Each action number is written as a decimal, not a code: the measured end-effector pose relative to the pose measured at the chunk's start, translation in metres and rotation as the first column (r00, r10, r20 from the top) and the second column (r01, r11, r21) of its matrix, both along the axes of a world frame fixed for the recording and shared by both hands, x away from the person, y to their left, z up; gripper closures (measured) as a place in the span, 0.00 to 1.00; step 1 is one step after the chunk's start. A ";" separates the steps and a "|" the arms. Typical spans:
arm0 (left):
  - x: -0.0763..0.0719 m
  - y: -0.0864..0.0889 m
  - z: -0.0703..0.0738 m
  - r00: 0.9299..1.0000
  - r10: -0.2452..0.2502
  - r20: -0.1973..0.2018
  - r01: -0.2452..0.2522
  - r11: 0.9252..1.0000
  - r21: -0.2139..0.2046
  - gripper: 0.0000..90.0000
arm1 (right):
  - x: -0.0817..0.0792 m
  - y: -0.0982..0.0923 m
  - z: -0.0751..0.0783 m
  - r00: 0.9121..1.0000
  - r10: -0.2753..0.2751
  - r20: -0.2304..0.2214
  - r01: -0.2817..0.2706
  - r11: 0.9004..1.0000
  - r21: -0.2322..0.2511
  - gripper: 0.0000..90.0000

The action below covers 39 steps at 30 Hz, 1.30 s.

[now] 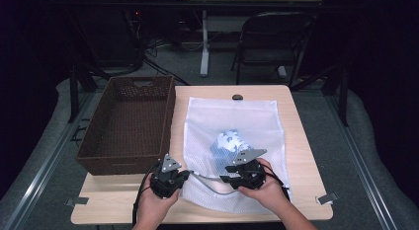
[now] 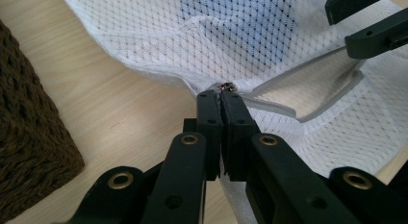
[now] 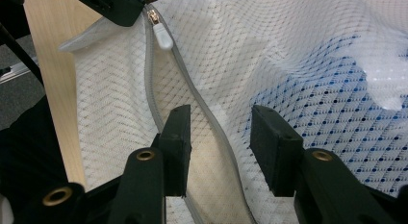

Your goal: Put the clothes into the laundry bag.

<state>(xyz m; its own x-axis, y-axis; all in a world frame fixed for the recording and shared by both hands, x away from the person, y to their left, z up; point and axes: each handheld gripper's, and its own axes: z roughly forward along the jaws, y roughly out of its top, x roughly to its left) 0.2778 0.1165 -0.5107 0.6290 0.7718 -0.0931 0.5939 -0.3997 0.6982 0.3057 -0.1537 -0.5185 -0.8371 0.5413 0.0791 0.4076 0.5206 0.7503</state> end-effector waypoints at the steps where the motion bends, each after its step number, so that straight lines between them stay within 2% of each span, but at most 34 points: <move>1: 0.001 -0.001 0.001 1.000 -0.002 -0.004 0.002 1.000 0.000 0.98 | 0.000 0.001 0.001 1.000 0.004 0.000 -0.004 1.000 0.001 0.67; 10: 0.010 -0.007 0.017 0.998 -0.043 -0.035 0.043 0.999 -0.011 0.98 | 0.005 0.009 0.008 0.999 0.042 -0.006 -0.042 0.999 0.006 0.69; 16: 0.014 -0.014 0.024 0.997 -0.071 -0.031 0.070 0.997 -0.019 0.98 | 0.009 0.019 0.011 0.997 0.076 0.002 -0.076 0.997 0.004 0.71; 22: 0.012 -0.017 0.023 0.996 -0.090 -0.026 0.089 0.996 -0.027 0.98 | 0.011 0.028 0.008 0.995 0.096 0.006 -0.097 0.995 0.010 0.72; 27: 0.011 -0.017 0.022 0.995 -0.099 -0.024 0.099 0.995 -0.031 0.98 | 0.012 0.033 0.004 0.993 0.117 -0.010 -0.117 0.993 0.015 0.71; 39: 0.009 -0.023 0.021 0.992 -0.122 -0.019 0.122 0.992 -0.030 0.98 | 0.015 0.039 0.000 0.992 0.127 -0.002 -0.127 0.992 0.011 0.70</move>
<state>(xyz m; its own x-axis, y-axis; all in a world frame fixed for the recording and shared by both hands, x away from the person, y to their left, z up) 0.2867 0.0939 -0.4900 0.7159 0.6863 -0.1284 0.5566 -0.4500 0.6983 0.3203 -0.1148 -0.5182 -0.8987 0.4299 0.0869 0.3410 0.5604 0.7548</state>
